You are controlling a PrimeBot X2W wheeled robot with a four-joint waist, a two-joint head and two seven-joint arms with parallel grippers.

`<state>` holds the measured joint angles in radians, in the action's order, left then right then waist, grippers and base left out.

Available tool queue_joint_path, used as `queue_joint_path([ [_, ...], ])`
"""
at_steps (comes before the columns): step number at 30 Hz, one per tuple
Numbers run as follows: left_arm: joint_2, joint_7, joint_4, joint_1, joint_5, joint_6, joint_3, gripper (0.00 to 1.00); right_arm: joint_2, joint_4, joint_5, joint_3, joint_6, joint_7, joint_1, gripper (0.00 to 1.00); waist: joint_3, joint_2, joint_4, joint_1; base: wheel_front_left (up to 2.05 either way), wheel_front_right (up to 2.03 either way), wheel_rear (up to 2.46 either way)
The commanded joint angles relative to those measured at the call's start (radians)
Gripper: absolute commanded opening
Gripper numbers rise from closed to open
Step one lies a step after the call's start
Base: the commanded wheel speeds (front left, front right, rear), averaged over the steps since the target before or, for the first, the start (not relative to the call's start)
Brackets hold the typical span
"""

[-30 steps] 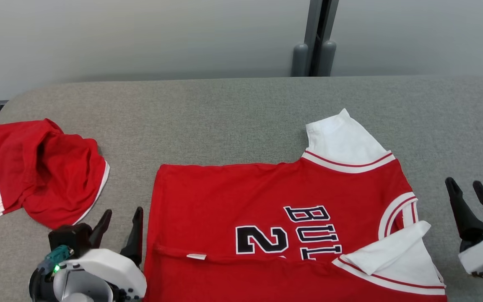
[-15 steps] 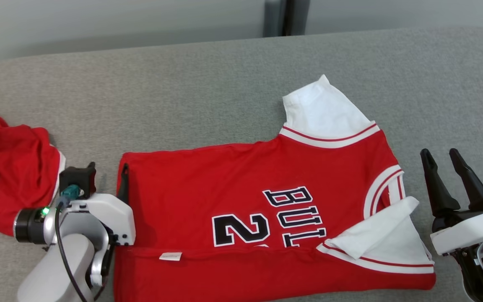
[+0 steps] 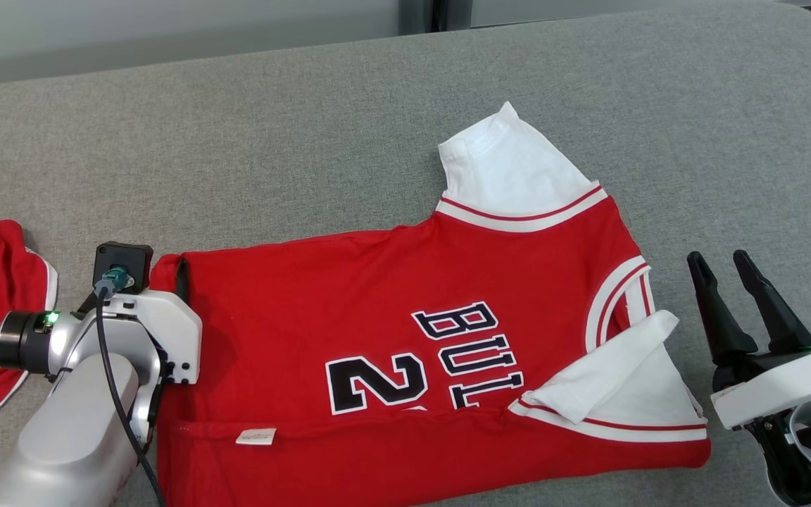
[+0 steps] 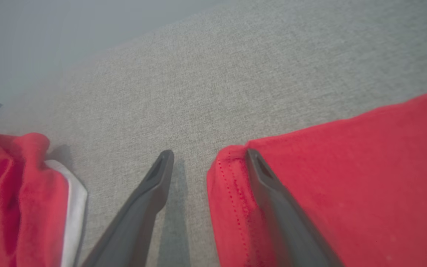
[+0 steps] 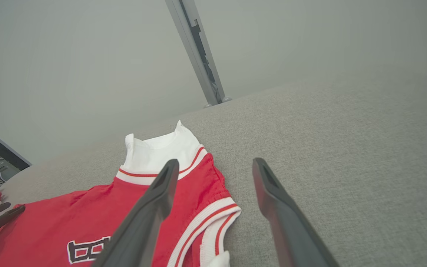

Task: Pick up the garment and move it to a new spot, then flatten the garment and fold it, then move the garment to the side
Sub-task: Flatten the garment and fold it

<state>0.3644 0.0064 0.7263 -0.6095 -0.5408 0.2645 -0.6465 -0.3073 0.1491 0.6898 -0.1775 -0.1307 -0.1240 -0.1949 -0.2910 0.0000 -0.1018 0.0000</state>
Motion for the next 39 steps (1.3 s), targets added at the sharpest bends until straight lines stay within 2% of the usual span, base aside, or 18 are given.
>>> queue_joint_path([
  [1,-0.001,-0.005,0.017,-0.021,0.007,-0.010,-0.006,1.00,-0.010,0.011,0.010,-0.004,0.000,-0.012,-0.010,1.00,0.000,0.0000,0.000,0.0000,0.00,0.00,0.00],
  [4,-0.010,-0.008,0.025,-0.024,0.007,-0.024,-0.016,1.00,-0.014,0.018,0.015,-0.007,0.000,-0.015,-0.012,1.00,0.000,0.0000,0.002,0.0000,0.00,0.00,0.00],
  [5,-0.012,-0.009,0.029,-0.027,0.008,-0.033,-0.022,0.84,-0.016,0.023,0.014,-0.007,0.000,-0.017,-0.014,1.00,0.000,0.0000,0.004,0.0000,0.00,0.00,0.00],
  [6,-0.014,-0.010,0.033,-0.031,0.008,-0.040,-0.026,0.52,-0.018,0.027,0.014,-0.008,0.000,-0.019,-0.016,1.00,-0.001,0.0000,0.006,0.0000,0.00,0.00,0.00],
  [7,-0.016,-0.011,0.039,-0.033,0.006,-0.047,-0.029,0.32,-0.019,0.033,0.014,-0.009,0.000,-0.021,-0.018,1.00,-0.001,0.0000,0.008,0.0000,0.00,0.00,0.00],
  [8,-0.018,-0.013,0.043,-0.035,0.004,-0.054,-0.031,0.00,-0.021,0.038,0.014,-0.008,0.000,-0.022,-0.020,1.00,-0.002,0.0000,0.011,0.0000,0.00,0.00,0.00],
  [13,-0.047,-0.029,0.041,-0.049,-0.003,-0.058,-0.035,0.00,-0.036,0.048,0.022,-0.011,0.000,-0.019,-0.047,1.00,-0.005,0.0000,0.047,0.0000,0.00,0.00,0.00],
  [19,-0.085,-0.040,0.004,-0.068,-0.003,-0.070,-0.052,0.00,-0.097,0.106,0.022,-0.040,0.000,0.032,-0.173,1.00,-0.033,0.0000,0.115,0.0000,0.00,0.00,0.00],
  [29,-0.192,-0.052,-0.006,-0.131,0.013,-0.100,-0.106,0.00,-0.202,0.321,0.064,-0.207,0.000,0.194,-0.502,1.00,-0.095,0.0000,0.254,0.0000,0.00,0.00,0.00],
  [39,-0.269,-0.074,0.049,-0.195,0.020,-0.124,-0.147,0.00,-0.285,0.492,0.158,-0.378,0.000,0.280,-0.699,1.00,-0.152,0.0000,0.341,0.0000,0.00,0.00,0.00],
])
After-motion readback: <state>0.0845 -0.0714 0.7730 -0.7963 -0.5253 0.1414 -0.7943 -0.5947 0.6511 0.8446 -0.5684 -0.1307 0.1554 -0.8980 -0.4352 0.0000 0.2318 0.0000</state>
